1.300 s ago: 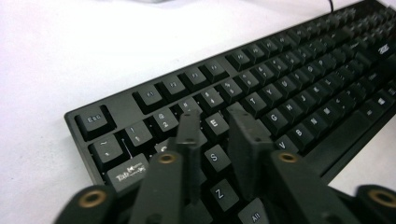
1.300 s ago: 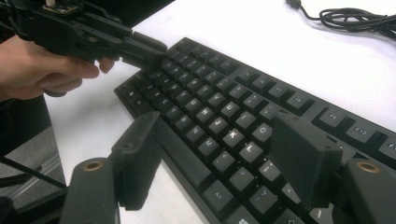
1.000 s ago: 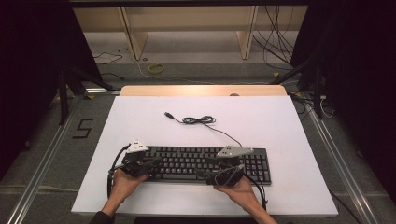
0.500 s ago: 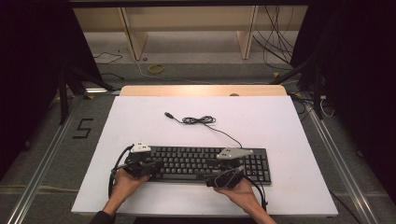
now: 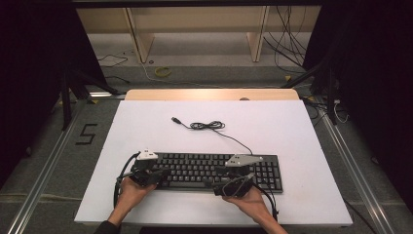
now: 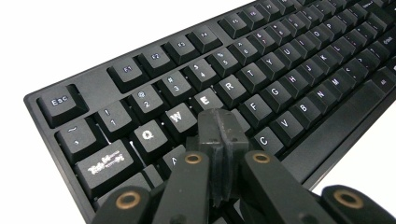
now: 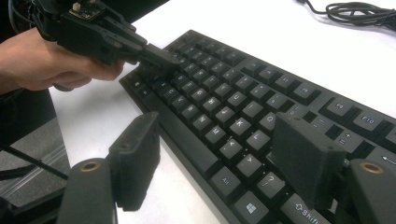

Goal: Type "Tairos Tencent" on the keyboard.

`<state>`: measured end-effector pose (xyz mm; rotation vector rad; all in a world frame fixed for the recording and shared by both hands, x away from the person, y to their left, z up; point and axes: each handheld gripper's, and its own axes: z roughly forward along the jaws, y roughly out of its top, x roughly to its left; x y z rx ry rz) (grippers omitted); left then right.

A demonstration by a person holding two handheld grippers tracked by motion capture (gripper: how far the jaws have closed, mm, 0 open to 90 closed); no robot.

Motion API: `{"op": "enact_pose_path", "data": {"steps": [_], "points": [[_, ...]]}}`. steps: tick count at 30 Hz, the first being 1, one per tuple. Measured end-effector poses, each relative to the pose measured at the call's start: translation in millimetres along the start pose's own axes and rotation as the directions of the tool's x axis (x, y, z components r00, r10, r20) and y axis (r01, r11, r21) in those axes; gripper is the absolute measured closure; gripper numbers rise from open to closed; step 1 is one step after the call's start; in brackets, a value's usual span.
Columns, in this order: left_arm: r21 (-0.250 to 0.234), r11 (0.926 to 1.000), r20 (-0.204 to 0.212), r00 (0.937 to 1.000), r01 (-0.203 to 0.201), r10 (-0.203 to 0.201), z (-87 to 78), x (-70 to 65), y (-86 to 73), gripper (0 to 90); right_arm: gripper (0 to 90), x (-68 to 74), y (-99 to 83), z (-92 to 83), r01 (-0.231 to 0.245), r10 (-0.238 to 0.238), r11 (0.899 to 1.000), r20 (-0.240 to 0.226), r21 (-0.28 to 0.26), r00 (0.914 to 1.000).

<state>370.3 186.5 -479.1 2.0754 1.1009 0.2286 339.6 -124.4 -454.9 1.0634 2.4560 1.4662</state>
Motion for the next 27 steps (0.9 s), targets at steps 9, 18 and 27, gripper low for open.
{"op": "enact_pose_path", "data": {"steps": [9, 18, 27], "points": [[-0.037, 0.9993, -0.013, 0.9999, 0.001, -0.002, -5.9, -2.5, 0.7, 85.1, 33.5, -0.2, 0.3, 1.3, 0.002, -0.002, 1.000, -0.003, -0.003, 1.0000], [-0.134, 0.9908, 0.009, 0.9999, 0.015, -0.014, -19.0, -3.7, -1.3, 70.7, 33.5, 0.6, 1.3, 3.7, 0.005, -0.005, 1.000, -0.005, -0.005, 1.0000], [-0.238, 0.9687, 0.053, 0.9968, 0.070, -0.059, -28.4, -1.4, -3.3, 41.4, 33.7, 2.8, 3.2, 8.3, 0.012, -0.012, 1.000, -0.009, -0.005, 0.9999]]}}
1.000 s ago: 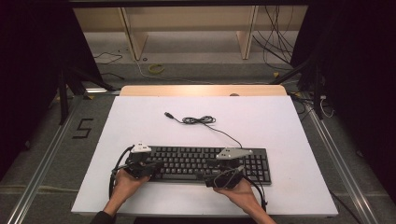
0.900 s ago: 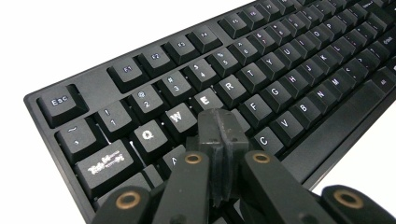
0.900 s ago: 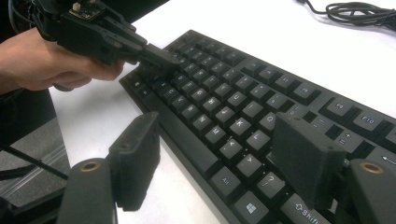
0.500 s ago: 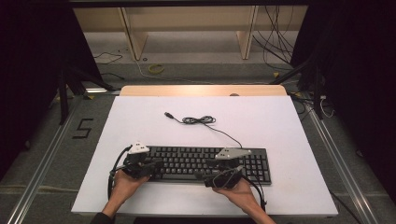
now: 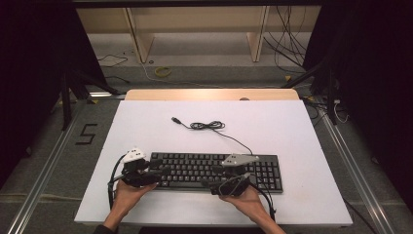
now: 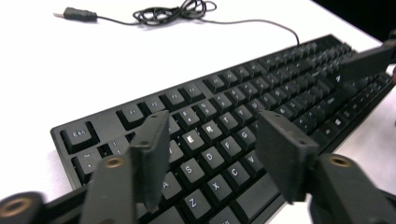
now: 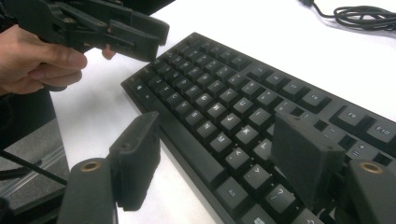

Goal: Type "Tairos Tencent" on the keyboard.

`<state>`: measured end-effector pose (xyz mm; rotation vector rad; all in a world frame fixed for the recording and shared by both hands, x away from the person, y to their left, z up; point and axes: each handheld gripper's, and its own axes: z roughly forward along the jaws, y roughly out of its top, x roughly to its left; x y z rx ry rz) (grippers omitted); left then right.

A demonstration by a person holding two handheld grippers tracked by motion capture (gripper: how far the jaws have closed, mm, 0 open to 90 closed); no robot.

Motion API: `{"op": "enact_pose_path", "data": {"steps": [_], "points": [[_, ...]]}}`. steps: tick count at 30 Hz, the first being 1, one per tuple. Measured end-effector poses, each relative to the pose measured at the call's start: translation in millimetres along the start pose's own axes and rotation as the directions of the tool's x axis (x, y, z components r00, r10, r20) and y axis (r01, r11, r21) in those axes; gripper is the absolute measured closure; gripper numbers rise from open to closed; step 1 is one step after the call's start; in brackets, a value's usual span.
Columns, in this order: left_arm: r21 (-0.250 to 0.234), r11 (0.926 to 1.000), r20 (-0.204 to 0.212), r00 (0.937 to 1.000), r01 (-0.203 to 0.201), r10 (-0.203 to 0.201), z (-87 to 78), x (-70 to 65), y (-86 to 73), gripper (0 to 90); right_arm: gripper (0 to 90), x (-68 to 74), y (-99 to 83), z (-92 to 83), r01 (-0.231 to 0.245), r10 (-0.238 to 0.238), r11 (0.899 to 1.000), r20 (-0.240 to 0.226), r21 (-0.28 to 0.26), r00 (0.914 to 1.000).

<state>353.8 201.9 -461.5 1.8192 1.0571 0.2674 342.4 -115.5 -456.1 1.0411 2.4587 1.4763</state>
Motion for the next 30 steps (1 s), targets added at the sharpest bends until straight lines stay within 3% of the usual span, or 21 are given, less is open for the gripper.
{"op": "enact_pose_path", "data": {"steps": [7, 12, 21, 30], "points": [[-0.047, 0.9988, -0.009, 0.9999, 0.015, -0.015, -7.5, -0.3, 0.2, 29.9, 34.9, 1.5, 0.9, 5.4, 0.006, -0.006, 1.000, -0.004, 0.006, 1.0000], [-0.057, 0.9982, -0.007, 0.9998, 0.020, -0.020, -9.8, -0.2, -0.6, 27.3, 39.7, 3.5, 1.6, 10.6, 0.014, -0.014, 1.000, -0.013, 0.013, 0.9998], [-0.062, 0.9980, 0.022, 0.9997, 0.007, -0.006, -11.4, -2.8, -2.3, 25.5, 59.7, 6.8, 1.0, 22.0, 0.031, -0.031, 0.998, -0.013, 0.050, 0.9994], [-0.064, 0.9979, 0.025, 0.9997, -0.002, 0.003, -15.3, -5.6, -5.8, 25.5, 77.9, 9.7, 0.0, 30.0, 0.048, -0.046, 0.996, -0.019, 0.079, 0.9987]]}}
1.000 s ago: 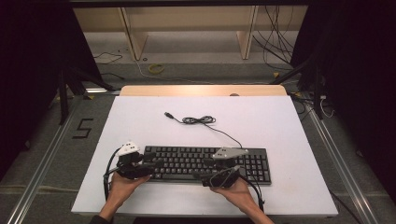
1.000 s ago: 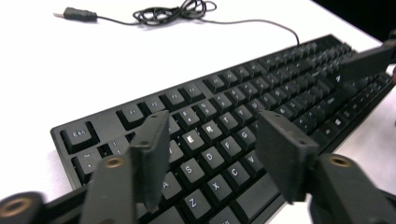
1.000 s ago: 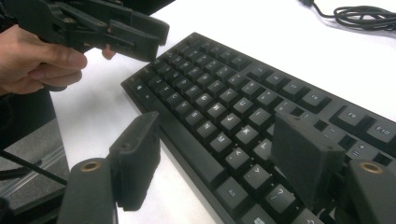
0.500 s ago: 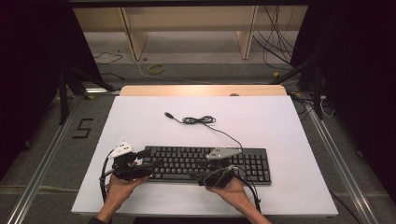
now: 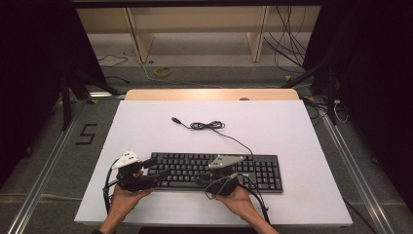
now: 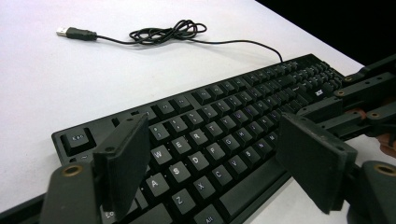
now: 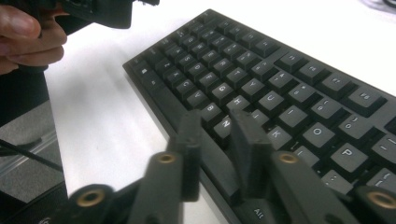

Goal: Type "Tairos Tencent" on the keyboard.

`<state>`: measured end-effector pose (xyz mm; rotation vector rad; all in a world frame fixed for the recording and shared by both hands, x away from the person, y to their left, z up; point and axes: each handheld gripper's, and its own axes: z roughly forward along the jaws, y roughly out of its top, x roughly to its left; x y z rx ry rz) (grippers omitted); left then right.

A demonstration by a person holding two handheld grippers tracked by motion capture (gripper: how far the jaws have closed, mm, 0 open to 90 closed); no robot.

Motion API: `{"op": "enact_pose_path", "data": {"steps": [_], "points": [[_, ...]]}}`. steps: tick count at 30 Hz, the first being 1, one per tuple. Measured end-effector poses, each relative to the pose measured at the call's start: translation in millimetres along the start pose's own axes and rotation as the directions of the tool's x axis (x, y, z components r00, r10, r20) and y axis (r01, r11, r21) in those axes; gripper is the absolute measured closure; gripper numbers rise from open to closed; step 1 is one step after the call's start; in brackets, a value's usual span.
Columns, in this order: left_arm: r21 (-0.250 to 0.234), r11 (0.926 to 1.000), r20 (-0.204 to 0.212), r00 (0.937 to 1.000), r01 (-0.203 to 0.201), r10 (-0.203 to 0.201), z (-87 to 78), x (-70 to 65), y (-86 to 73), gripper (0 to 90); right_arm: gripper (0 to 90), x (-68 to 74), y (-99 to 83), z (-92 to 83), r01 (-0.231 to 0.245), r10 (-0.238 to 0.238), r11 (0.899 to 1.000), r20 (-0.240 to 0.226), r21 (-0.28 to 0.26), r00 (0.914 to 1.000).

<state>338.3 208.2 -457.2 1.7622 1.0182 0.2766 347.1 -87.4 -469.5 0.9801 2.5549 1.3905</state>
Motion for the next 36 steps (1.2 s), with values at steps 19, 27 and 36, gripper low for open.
{"op": "enact_pose_path", "data": {"steps": [19, 27, 36], "points": [[0.003, 1.0000, 0.003, 1.0000, -0.009, 0.009, -4.9, -2.3, -5.1, 25.9, 90.0, 3.0, -2.6, 11.5, 0.024, -0.025, 0.999, 0.009, 0.046, 0.9997], [0.008, 0.9999, 0.004, 0.9999, -0.012, 0.012, -5.4, -4.0, -6.7, 25.8, 90.0, 2.2, -5.7, 16.0, 0.025, -0.026, 0.998, 0.020, 0.065, 0.9995], [0.008, 0.9999, 0.003, 0.9999, -0.013, 0.013, -6.1, -3.8, -7.0, 25.8, 90.0, 1.6, -6.5, 16.9, 0.023, -0.025, 0.998, 0.022, 0.066, 0.9995]]}}
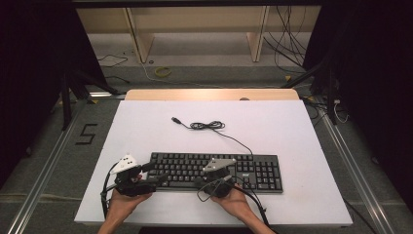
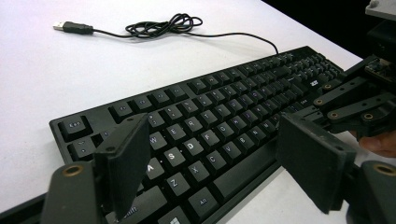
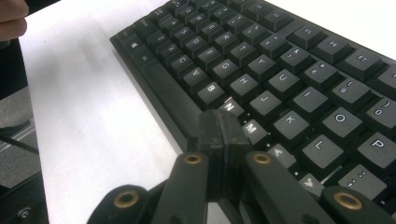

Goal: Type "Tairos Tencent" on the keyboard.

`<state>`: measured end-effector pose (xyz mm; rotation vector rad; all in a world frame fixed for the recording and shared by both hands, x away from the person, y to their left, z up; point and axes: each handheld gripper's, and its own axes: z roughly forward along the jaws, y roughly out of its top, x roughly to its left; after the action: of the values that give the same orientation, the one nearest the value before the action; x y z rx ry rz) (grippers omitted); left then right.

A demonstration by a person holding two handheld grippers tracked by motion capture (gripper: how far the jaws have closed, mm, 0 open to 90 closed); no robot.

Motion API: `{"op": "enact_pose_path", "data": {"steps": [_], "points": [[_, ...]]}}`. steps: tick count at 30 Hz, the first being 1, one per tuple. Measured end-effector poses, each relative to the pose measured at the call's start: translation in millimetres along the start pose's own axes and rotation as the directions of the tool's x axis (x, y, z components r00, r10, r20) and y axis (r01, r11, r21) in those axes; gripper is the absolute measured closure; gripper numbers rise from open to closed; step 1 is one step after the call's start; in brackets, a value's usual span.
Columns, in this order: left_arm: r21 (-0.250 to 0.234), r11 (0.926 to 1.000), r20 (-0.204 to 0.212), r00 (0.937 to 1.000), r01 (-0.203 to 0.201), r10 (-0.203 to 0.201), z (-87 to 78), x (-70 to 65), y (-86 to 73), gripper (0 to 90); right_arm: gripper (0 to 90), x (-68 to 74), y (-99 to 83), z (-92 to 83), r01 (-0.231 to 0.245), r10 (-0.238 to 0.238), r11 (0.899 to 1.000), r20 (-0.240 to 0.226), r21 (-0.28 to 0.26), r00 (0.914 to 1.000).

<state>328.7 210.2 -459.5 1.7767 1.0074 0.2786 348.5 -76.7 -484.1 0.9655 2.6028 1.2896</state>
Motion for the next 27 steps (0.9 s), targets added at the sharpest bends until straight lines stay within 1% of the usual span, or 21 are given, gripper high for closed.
{"op": "enact_pose_path", "data": {"steps": [3, 4, 10, 14, 17, 21, 25, 27], "points": [[0.003, 1.0000, 0.000, 1.0000, 0.000, 0.000, 0.3, 0.0, -0.2, 25.8, 90.0, 0.3, -1.5, 2.2, 0.002, -0.002, 1.000, 0.006, 0.015, 1.0000], [0.002, 1.0000, 0.000, 1.0000, 0.001, -0.001, 0.6, 0.0, -0.2, 25.8, 90.0, 0.3, -2.3, 2.7, 0.000, 0.000, 1.000, 0.005, 0.006, 1.0000], [0.003, 1.0000, -0.004, 1.0000, 0.003, -0.003, 0.7, 0.0, -0.4, 25.8, 90.0, 1.7, -2.4, 2.9, 0.010, -0.010, 1.000, 0.016, 0.007, 0.9998], [0.003, 1.0000, -0.006, 1.0000, 0.000, 0.000, 0.7, 1.1, -0.5, 25.8, 90.0, 1.9, -2.1, 2.9, 0.008, -0.009, 1.000, 0.017, 0.008, 0.9998], [0.004, 1.0000, -0.009, 1.0000, -0.001, 0.001, 0.8, 1.8, -0.4, 25.8, 90.0, 1.8, -2.0, 2.4, -0.003, 0.002, 1.000, 0.015, 0.006, 0.9999], [0.005, 1.0000, -0.010, 0.9999, -0.002, 0.002, 0.8, 2.5, -0.4, 25.8, 86.5, -0.2, -1.1, 0.0, -0.025, 0.025, 1.000, -0.007, -0.013, 0.9997], [0.004, 1.0000, -0.012, 0.9999, -0.001, 0.001, 0.6, 2.7, -0.4, 25.8, 85.4, -0.3, 0.6, -2.9, -0.021, 0.021, 0.999, -0.007, -0.035, 0.9998], [0.003, 1.0000, -0.013, 0.9999, 0.001, -0.001, 0.7, 2.7, -0.4, 25.8, 84.6, -1.3, 1.7, -4.3, -0.028, 0.028, 0.999, -0.005, -0.042, 0.9996]]}}
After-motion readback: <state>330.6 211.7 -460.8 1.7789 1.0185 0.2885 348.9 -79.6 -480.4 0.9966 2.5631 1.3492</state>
